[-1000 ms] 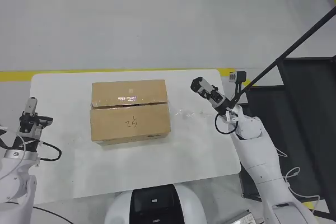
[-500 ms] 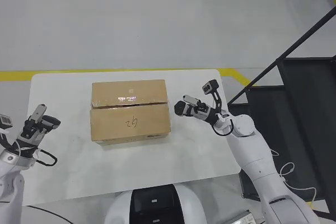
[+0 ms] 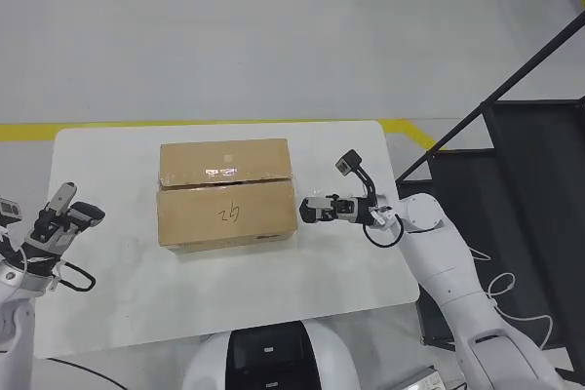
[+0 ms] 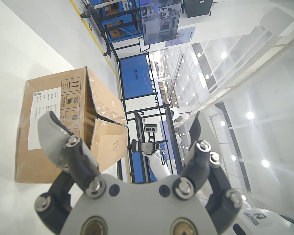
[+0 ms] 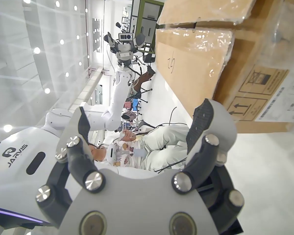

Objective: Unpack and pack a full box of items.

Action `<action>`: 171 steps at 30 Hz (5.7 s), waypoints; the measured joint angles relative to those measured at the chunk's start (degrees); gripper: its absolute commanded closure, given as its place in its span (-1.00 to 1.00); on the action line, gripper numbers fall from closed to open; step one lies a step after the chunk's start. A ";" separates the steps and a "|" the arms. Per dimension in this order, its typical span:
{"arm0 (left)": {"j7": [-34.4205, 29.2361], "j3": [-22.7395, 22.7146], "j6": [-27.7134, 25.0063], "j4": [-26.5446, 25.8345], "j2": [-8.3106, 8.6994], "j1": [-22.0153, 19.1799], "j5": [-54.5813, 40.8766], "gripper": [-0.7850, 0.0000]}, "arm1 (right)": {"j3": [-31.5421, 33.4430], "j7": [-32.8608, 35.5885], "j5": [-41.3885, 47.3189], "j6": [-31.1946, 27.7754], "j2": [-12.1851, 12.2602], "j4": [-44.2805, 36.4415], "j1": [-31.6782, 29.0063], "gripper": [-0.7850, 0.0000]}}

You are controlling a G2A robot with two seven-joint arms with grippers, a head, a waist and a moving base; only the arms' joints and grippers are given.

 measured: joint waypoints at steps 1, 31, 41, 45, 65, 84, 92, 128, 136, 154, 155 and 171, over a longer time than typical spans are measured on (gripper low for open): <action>0.00 0.00 0.00 0.00 0.00 0.00 0.00 -1.00 | 0.00 0.00 0.00 0.00 0.00 0.00 0.00 -1.00; 0.00 0.00 0.00 0.00 0.00 0.00 0.00 -1.00 | -6.72 -5.42 -9.17 -10.38 -0.22 10.60 9.57 -1.00; 0.00 0.00 0.00 0.00 0.00 0.00 0.00 -1.00 | -13.45 -8.66 -5.84 -13.61 -1.41 15.64 14.71 -1.00; 0.00 0.00 0.00 0.00 0.00 0.00 0.00 -1.00 | -14.76 -8.64 -2.75 -13.61 -1.37 15.39 15.68 -1.00; 0.10 0.02 0.05 -0.03 -0.01 0.00 0.02 -1.00 | -13.19 3.85 14.93 -1.12 2.90 -0.58 9.37 -1.00; 1.65 0.16 0.06 -0.29 -0.30 0.04 0.38 -1.00 | -18.76 7.41 1.81 2.46 5.58 -12.35 -2.04 -1.00; 1.65 0.16 0.07 -0.30 -0.30 0.04 0.38 -1.00 | -19.86 -0.06 -10.45 -1.30 5.93 -12.41 -4.13 -1.00; 1.65 0.16 0.07 -0.30 -0.30 0.04 0.38 -1.00 | -19.25 -20.82 -1.19 1.10 3.30 1.48 5.11 -1.00; 1.65 0.16 0.07 -0.29 -0.30 0.04 0.38 -1.00 | -21.75 -22.29 2.73 -4.93 0.70 7.92 11.14 -1.00; 4.40 1.94 0.90 1.37 -0.37 -1.80 5.90 -1.00 | -20.03 -16.38 9.55 -2.37 -0.31 7.62 13.14 -1.00; 4.70 2.47 0.80 2.10 -0.39 -2.42 6.78 -1.00 | -19.37 -15.40 10.65 -1.94 -0.13 6.60 12.85 -1.00; 11.65 11.86 -3.23 22.81 -1.58 -16.58 14.91 -1.00 | -3.45 -7.79 10.09 5.95 5.01 -10.70 1.93 -1.00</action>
